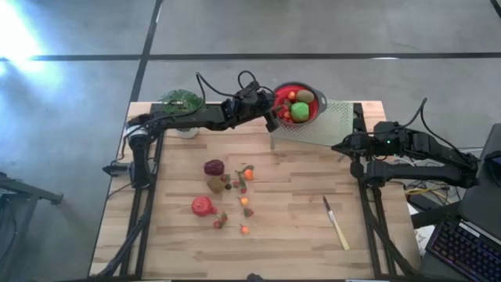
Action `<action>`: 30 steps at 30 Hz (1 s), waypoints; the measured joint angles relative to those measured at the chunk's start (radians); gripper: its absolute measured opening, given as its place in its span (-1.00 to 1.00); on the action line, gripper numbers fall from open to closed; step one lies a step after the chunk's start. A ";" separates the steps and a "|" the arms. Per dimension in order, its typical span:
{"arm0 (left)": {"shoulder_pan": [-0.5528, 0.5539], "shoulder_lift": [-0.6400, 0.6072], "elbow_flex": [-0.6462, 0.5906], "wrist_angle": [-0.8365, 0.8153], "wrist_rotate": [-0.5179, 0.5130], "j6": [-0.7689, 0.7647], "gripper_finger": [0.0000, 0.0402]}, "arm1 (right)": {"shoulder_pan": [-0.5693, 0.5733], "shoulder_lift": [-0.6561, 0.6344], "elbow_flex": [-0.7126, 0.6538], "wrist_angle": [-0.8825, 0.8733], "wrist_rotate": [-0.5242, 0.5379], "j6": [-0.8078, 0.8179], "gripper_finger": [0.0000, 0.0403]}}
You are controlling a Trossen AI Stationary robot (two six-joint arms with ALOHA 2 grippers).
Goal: Pick & Place Fruit
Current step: Put the strawberry into the strainer bowl on the shelf
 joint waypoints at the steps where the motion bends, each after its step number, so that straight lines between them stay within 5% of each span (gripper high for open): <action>1: 0.000 0.000 0.000 0.000 0.000 0.000 0.12 | 0.000 0.000 0.000 0.000 0.000 0.000 -0.94; 11: -0.034 -0.018 0.027 -0.081 0.007 0.024 0.13 | 0.000 0.000 0.000 0.000 0.000 0.000 -0.94; 30: -0.183 -0.142 0.115 -0.646 0.012 -0.004 0.13 | 0.000 0.000 0.000 0.000 0.000 0.000 -0.94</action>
